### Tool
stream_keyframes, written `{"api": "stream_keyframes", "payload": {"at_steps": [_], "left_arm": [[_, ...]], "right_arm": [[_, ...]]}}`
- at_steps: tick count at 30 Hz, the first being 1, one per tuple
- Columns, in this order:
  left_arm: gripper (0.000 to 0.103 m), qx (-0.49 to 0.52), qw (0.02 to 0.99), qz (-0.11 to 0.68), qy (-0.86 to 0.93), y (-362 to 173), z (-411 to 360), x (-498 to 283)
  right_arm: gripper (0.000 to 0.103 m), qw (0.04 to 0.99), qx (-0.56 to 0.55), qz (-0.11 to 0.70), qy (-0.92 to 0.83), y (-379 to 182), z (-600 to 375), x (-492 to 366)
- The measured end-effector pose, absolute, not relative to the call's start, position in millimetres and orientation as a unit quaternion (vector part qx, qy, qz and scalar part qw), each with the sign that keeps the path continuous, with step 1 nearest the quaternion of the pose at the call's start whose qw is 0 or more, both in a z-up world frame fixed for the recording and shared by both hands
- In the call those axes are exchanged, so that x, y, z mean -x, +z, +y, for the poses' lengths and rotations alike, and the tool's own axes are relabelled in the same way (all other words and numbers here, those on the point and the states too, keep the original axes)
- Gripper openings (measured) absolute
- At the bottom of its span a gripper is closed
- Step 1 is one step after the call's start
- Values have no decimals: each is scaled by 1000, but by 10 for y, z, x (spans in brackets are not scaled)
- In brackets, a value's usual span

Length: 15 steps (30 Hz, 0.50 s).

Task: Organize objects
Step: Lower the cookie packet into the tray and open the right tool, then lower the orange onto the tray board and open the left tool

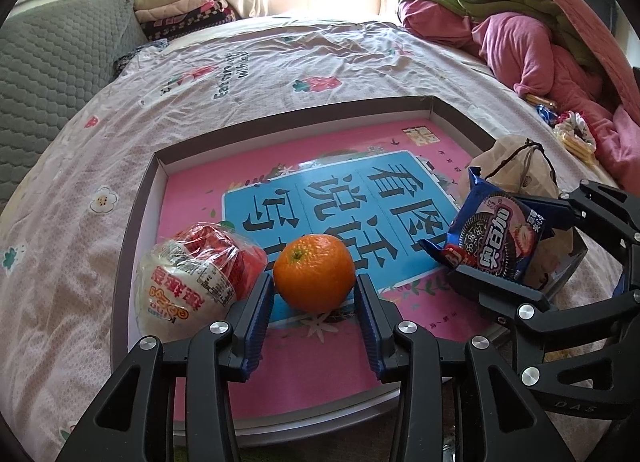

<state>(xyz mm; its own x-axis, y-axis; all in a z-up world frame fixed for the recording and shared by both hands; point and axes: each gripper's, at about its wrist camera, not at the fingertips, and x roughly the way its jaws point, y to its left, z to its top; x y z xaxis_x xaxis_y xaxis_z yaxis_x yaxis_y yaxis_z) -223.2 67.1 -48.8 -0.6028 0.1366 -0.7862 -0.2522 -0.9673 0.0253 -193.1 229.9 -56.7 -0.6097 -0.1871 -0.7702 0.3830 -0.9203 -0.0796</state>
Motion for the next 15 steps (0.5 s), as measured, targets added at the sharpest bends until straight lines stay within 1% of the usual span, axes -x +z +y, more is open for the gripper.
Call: {"api": "stream_keyframes", "payload": {"at_steps": [15], "left_arm": [[48,426,110,65,896,-425,686,2211]], "right_arm": [[65,148,-398,125,-897,-500,2337,1912]]}}
